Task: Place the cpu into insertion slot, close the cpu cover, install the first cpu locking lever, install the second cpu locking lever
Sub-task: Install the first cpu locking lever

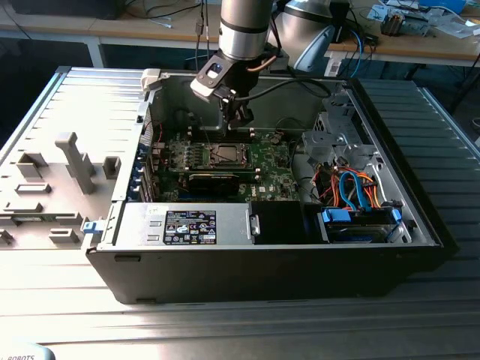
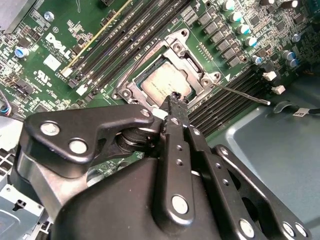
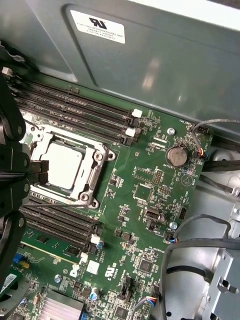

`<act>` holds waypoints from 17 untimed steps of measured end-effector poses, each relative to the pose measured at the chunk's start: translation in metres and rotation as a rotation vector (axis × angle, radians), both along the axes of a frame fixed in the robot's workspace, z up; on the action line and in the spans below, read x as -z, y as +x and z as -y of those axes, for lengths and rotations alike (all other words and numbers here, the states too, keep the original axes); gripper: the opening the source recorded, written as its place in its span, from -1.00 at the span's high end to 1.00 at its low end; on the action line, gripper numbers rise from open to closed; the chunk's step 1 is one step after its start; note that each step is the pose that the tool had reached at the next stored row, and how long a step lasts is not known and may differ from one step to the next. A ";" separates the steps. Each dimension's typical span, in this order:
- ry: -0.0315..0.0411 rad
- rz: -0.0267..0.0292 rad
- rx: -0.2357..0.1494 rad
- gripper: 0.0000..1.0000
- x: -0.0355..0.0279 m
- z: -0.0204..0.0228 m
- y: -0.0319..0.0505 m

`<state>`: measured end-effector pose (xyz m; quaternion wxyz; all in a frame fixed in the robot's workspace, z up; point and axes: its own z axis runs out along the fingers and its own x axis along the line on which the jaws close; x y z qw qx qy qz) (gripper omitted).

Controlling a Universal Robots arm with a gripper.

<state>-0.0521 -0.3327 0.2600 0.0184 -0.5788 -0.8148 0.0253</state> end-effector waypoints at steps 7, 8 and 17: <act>0.0000 -0.0001 -0.015 0.79 0.0000 0.0000 0.0000; 0.0000 0.0000 -0.017 0.79 0.0000 0.0000 0.0000; 0.0000 -0.0001 -0.037 0.79 0.0000 0.0000 0.0000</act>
